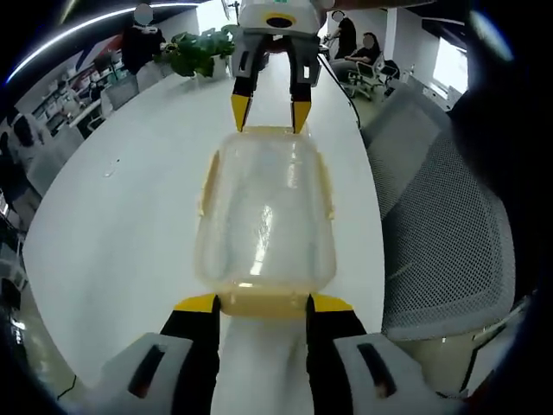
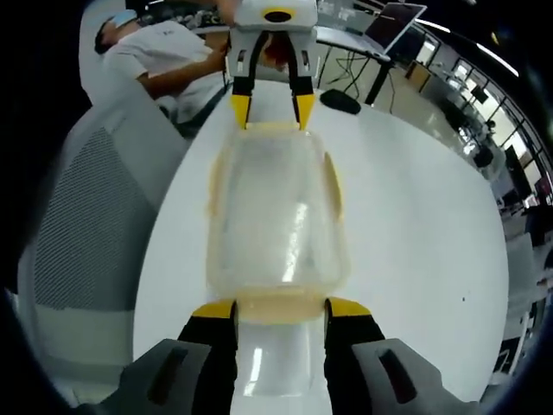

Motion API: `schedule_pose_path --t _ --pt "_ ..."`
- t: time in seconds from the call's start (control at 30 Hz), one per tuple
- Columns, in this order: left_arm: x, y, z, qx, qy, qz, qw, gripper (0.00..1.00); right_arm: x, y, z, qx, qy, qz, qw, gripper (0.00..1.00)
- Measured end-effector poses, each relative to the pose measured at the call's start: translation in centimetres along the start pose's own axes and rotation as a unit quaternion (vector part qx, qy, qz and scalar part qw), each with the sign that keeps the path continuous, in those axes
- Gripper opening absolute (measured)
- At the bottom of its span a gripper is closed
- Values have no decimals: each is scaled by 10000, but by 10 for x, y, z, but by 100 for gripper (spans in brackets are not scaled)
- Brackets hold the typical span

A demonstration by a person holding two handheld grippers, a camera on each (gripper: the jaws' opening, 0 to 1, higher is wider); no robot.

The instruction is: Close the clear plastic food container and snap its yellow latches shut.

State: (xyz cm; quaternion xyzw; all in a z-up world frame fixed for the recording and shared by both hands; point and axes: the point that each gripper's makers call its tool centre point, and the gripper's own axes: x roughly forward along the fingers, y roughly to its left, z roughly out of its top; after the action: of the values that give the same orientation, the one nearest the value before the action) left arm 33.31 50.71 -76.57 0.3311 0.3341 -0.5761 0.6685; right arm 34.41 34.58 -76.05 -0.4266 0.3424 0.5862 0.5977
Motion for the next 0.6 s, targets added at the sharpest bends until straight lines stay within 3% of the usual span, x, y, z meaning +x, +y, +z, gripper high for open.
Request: schedule_pose_path --t 0.6 --pt "19 -3 24 33 -12 -88 10000 38 -11 2 -28 68 79 3 9999 38"
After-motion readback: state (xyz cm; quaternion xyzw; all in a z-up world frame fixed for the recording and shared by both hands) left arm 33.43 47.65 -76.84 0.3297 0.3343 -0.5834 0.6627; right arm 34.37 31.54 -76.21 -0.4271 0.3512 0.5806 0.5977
